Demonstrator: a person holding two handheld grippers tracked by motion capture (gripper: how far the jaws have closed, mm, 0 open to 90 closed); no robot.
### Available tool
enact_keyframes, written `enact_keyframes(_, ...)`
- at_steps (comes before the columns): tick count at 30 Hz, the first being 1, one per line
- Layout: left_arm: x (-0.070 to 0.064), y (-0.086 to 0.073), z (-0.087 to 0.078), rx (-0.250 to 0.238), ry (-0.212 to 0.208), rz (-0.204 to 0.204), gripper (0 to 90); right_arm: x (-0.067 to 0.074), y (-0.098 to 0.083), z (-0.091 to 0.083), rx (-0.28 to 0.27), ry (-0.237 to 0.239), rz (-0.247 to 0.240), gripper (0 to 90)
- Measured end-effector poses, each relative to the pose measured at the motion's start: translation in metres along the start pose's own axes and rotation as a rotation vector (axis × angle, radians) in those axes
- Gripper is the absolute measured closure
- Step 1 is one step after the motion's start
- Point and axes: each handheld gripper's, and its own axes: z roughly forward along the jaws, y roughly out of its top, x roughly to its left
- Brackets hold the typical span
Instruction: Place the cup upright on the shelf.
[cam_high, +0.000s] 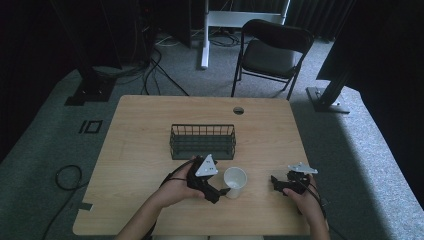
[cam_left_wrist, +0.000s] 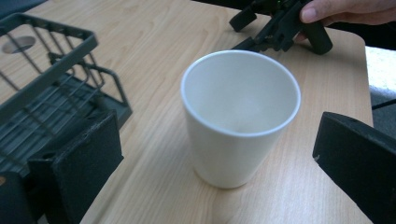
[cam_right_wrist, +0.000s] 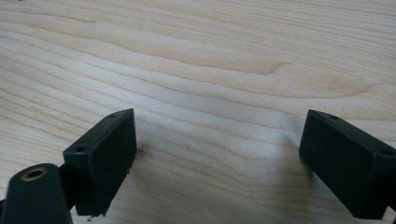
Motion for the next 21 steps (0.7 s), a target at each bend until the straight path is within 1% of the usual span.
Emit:
enact_keyframes(4,-0.002,0.002,0.004,0.0,-0.014,0.008,1.5,0.0,0.0,0.0,0.0,0.0,0.0,10.7)
enact_keyframes(5,-0.002,0.003,0.007,0.001,-0.017,0.014,1.5,0.0,0.0,0.0,0.0,0.0,0.0,10.7)
enact_keyframes(7,-0.003,0.004,0.01,0.0,-0.02,0.01,1.5,-0.001,0.0,0.0,0.0,0.005,-0.004,10.7)
enact_keyframes(8,-0.003,0.004,0.012,0.003,-0.023,0.017,1.5,-0.001,0.0,0.0,0.0,0.006,-0.005,10.7)
enact_keyframes(10,-0.004,0.005,0.014,0.003,-0.027,0.016,1.5,-0.001,0.0,0.0,0.0,0.006,-0.005,10.8)
enact_keyframes(12,-0.005,0.008,0.019,0.009,-0.038,0.024,1.5,-0.001,0.0,0.0,0.0,0.006,-0.005,10.7)
enact_keyframes(15,-0.005,0.01,0.023,0.007,-0.046,0.023,1.5,-0.001,0.0,0.0,0.0,0.006,-0.004,10.7)
enact_keyframes(21,-0.007,0.013,0.029,0.016,-0.054,0.038,1.5,-0.001,0.0,0.0,0.0,0.006,-0.005,10.7)
